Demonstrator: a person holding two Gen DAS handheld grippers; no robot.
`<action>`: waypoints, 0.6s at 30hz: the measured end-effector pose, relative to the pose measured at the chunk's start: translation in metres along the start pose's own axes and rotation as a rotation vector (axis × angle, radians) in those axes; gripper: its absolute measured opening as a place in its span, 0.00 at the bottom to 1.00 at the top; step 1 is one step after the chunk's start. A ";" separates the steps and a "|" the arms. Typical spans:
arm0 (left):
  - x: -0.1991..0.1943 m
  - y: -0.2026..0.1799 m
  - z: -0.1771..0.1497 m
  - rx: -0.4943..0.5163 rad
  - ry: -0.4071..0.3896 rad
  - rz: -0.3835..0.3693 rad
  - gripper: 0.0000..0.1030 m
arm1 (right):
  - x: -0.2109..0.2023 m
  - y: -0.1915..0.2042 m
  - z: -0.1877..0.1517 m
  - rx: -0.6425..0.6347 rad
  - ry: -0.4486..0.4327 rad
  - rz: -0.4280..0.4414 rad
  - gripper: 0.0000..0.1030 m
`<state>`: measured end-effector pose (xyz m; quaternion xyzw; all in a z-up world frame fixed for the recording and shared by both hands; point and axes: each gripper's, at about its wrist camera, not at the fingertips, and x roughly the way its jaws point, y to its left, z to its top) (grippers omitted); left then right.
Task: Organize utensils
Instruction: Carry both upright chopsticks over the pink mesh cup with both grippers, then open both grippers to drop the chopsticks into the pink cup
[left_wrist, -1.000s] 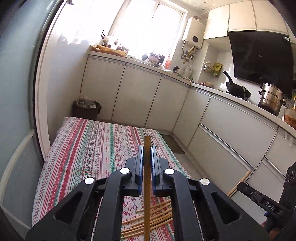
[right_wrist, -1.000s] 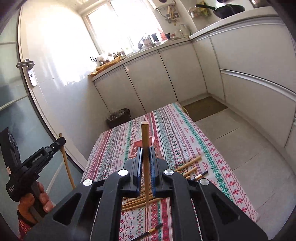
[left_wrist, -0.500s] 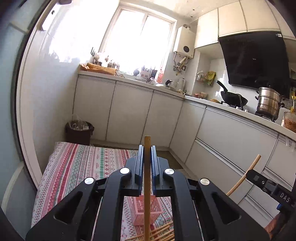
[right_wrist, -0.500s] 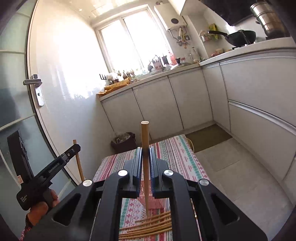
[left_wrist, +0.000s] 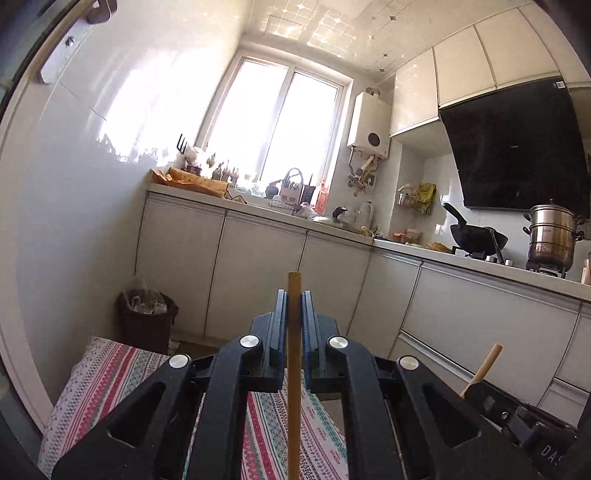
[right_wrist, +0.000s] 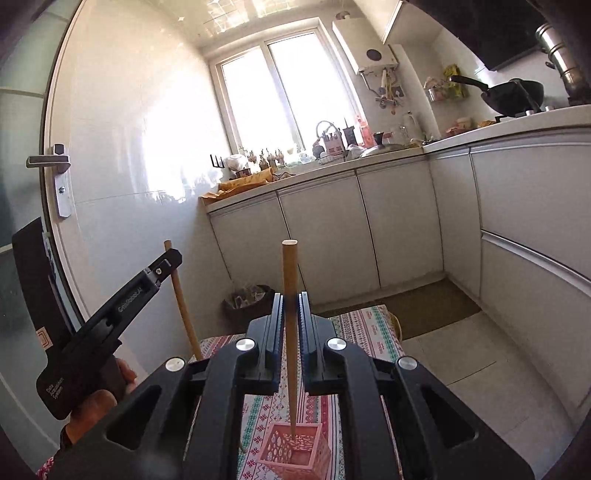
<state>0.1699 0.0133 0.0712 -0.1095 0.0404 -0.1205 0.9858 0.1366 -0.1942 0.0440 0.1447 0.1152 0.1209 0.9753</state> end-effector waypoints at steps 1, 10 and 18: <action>0.006 0.003 -0.006 -0.002 0.005 0.003 0.06 | 0.007 -0.002 -0.005 0.004 0.008 0.001 0.08; 0.031 0.027 -0.054 -0.063 0.102 -0.009 0.10 | 0.039 -0.012 -0.040 0.023 0.057 0.008 0.08; 0.010 0.027 -0.037 -0.070 0.090 -0.011 0.19 | 0.029 -0.017 -0.032 0.054 0.041 -0.002 0.10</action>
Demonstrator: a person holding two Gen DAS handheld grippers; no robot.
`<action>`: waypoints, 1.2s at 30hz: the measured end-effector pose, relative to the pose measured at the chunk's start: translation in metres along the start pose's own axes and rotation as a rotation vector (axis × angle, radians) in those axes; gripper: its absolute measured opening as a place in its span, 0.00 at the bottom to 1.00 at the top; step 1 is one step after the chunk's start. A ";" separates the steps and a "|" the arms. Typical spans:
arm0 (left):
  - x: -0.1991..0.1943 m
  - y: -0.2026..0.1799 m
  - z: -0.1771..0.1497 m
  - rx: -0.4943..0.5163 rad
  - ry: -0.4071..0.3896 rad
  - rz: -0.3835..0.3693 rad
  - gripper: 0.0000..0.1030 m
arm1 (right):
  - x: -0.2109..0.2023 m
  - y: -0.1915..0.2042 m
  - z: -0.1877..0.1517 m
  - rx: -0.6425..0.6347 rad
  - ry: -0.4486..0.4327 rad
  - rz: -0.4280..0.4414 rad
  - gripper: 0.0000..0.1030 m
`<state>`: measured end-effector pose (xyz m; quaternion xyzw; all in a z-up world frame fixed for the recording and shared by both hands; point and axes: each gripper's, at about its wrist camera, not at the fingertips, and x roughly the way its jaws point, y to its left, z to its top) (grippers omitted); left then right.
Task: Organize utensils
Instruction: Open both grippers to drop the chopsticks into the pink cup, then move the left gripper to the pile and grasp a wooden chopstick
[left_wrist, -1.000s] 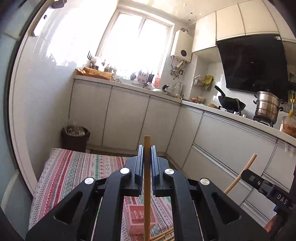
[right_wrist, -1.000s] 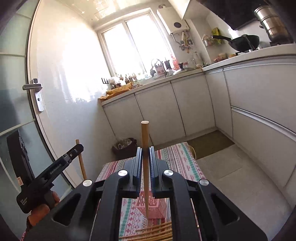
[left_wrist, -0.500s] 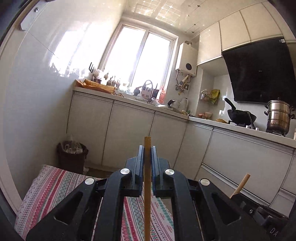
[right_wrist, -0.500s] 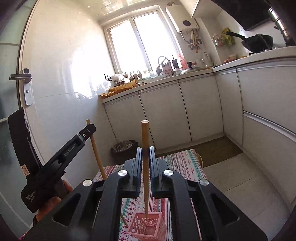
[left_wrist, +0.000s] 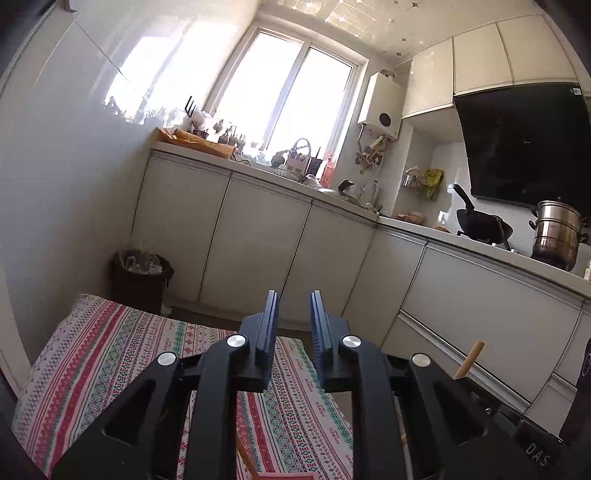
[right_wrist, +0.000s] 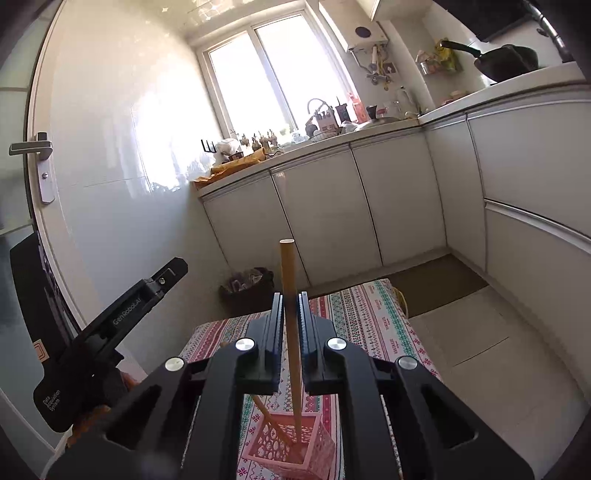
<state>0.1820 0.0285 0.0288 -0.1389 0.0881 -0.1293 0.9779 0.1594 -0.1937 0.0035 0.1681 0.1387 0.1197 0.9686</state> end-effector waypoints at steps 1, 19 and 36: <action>-0.004 0.000 0.002 -0.001 0.000 0.004 0.26 | -0.002 0.001 0.001 0.000 -0.003 -0.001 0.11; -0.035 0.005 0.010 0.031 -0.008 0.053 0.59 | -0.014 0.012 0.000 0.012 -0.037 -0.035 0.54; -0.056 0.000 0.005 0.112 -0.012 0.012 0.93 | -0.034 -0.017 0.004 0.086 -0.054 -0.173 0.94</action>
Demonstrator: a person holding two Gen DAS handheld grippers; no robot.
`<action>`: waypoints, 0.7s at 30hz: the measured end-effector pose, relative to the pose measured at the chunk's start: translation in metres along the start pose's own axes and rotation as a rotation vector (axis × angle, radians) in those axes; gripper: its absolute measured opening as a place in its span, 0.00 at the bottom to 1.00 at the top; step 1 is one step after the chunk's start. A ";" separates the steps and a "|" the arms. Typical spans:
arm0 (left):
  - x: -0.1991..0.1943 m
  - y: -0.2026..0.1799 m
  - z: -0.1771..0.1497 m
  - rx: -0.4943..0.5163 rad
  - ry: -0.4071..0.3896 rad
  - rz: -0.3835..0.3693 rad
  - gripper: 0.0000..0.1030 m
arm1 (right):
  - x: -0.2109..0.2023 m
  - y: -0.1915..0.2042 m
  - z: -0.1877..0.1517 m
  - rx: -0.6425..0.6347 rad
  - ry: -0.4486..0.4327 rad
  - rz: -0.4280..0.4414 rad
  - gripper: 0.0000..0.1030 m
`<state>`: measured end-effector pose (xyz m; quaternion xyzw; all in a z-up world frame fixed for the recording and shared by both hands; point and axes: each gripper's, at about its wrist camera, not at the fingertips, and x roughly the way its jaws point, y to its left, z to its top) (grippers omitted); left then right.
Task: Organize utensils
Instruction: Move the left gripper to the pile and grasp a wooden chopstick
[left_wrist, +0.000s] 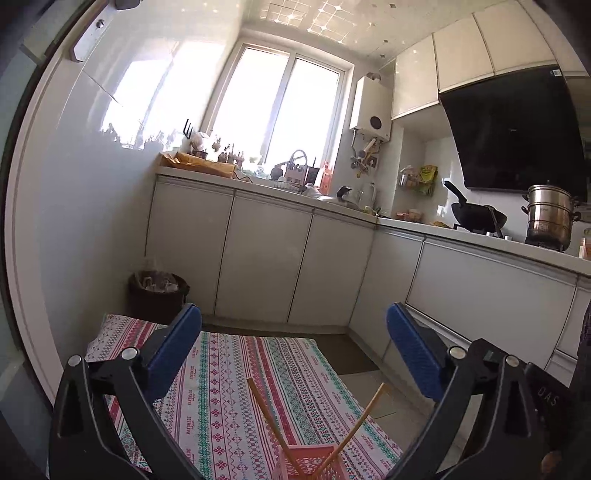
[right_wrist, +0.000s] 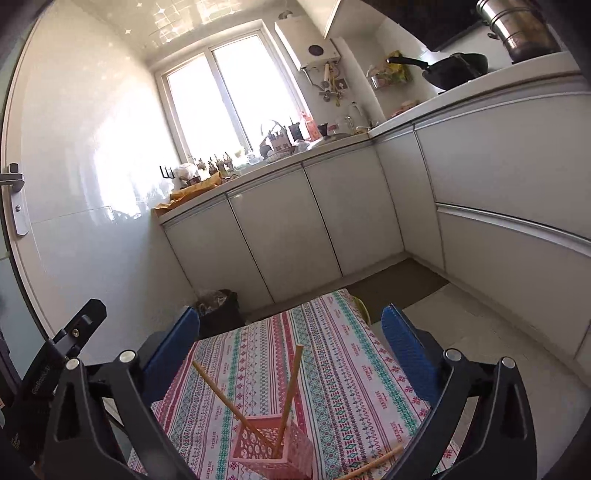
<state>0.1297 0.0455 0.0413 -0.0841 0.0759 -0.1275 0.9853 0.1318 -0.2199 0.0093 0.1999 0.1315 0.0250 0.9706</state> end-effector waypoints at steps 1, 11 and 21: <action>0.000 -0.002 -0.001 0.022 0.015 -0.013 0.93 | -0.001 -0.005 -0.001 0.002 0.019 -0.009 0.94; 0.012 -0.063 -0.085 0.491 0.591 -0.474 0.93 | -0.017 -0.105 -0.043 0.295 0.335 -0.077 0.94; 0.038 -0.133 -0.231 0.952 1.148 -0.670 0.46 | -0.014 -0.149 -0.080 0.553 0.501 -0.036 0.94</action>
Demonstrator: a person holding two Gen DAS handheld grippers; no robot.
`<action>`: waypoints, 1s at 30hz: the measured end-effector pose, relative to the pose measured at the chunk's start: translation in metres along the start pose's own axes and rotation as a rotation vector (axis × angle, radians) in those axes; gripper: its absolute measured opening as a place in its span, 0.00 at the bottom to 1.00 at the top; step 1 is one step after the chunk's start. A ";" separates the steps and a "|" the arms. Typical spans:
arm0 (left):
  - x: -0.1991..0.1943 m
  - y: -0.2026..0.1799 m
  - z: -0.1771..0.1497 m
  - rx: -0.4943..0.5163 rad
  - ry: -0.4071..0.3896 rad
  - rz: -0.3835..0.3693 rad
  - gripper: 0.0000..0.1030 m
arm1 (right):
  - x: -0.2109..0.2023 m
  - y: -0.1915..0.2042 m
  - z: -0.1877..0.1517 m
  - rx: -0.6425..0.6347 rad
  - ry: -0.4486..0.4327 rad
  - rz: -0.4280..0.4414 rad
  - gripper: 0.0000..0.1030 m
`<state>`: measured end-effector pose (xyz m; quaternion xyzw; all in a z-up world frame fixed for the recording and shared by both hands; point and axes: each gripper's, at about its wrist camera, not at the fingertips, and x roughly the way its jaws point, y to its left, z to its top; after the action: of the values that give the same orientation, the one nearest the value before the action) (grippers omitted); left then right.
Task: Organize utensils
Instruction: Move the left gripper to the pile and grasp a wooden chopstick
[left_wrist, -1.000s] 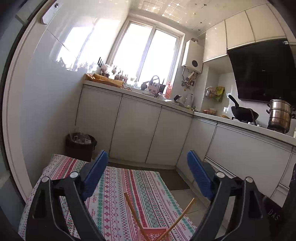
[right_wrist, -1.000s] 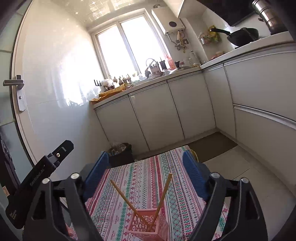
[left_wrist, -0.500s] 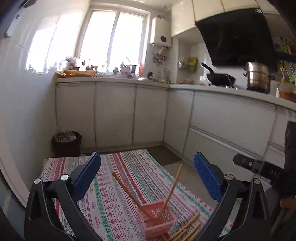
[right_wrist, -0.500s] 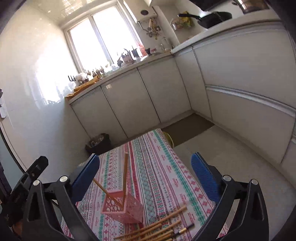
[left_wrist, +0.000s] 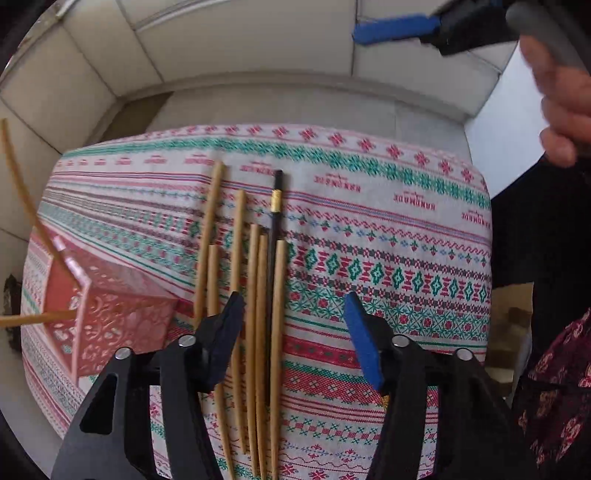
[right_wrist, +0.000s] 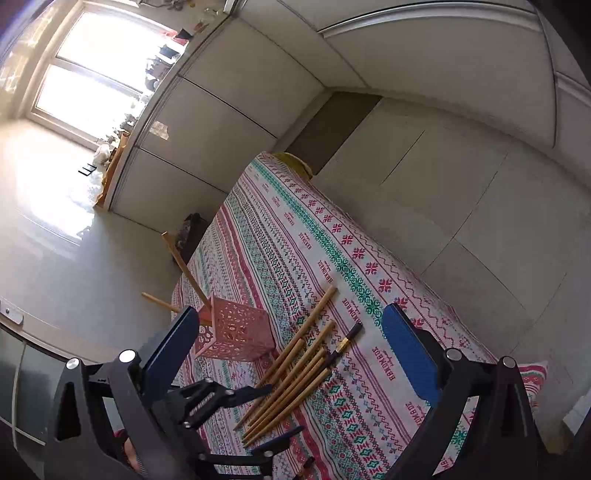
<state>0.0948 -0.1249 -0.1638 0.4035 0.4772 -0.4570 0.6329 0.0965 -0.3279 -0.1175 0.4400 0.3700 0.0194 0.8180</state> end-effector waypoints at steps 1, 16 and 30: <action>0.010 -0.003 0.003 0.020 0.037 -0.025 0.36 | 0.001 -0.001 0.001 0.001 0.008 0.002 0.94; 0.032 0.028 0.023 0.009 0.181 -0.028 0.14 | 0.010 -0.029 0.007 0.094 0.136 0.049 0.94; 0.049 0.026 0.021 -0.143 0.124 0.085 0.07 | 0.028 -0.053 0.002 0.240 0.230 0.071 0.94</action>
<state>0.1306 -0.1480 -0.2046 0.4047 0.5294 -0.3687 0.6481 0.1027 -0.3518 -0.1725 0.5421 0.4450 0.0539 0.7108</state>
